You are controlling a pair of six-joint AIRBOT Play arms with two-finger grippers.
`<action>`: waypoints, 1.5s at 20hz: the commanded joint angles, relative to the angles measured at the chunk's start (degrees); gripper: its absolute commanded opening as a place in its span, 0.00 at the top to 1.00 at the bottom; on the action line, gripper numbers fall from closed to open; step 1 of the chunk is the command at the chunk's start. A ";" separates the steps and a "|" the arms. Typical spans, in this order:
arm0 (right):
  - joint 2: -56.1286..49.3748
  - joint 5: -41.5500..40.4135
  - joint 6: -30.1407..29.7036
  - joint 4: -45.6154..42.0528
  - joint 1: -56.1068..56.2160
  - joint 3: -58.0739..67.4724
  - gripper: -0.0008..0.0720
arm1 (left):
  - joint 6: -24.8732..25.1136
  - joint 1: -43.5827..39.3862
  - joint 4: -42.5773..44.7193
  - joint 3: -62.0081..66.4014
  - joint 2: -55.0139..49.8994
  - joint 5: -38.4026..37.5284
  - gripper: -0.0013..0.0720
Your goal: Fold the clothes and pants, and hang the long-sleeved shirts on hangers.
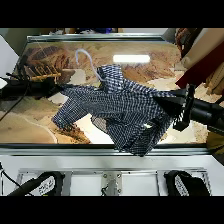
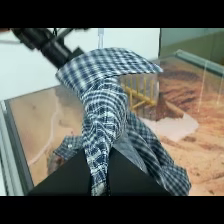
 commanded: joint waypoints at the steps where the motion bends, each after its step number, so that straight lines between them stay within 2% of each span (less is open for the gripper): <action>1: 0.61 1.46 3.06 -5.35 0.00 0.07 0.97 | -0.98 0.20 8.92 10.97 -2.36 -5.27 0.96; 7: 1.29 10.78 5.01 -2.73 0.02 0.07 0.97 | -2.03 -1.92 11.08 29.70 -8.66 -13.00 0.96; 10: 1.75 10.99 6.60 4.35 0.02 0.07 0.97 | -2.01 -6.67 11.06 34.42 -11.41 -14.99 0.95; 15: 1.70 10.32 6.99 11.34 0.02 0.07 0.97 | -1.77 -15.76 11.06 40.09 -16.76 -17.31 0.95; 20: 1.73 9.94 6.99 13.51 0.02 0.07 0.97 | -0.63 -22.91 10.99 42.71 -20.50 -17.25 0.95; 21: 1.73 8.85 7.02 13.51 0.02 0.07 0.97 | -0.44 -23.61 10.97 43.65 -21.07 -16.94 0.73; 22: 1.73 7.43 6.99 13.94 0.02 0.07 0.97 | -0.48 -23.85 10.84 44.74 -21.33 -16.39 0.25; 23: 1.73 6.03 6.99 14.47 0.02 0.07 0.97 | -0.57 -23.78 10.64 45.59 -21.18 -15.37 0.00; 28: 1.73 -0.50 6.69 14.95 0.00 0.07 0.97 | -1.60 -18.29 10.54 43.45 -13.92 -8.28 0.00; 30: 1.73 -3.15 5.70 14.95 0.00 0.07 0.97 | -1.60 -15.23 10.56 42.05 -10.73 -7.96 0.00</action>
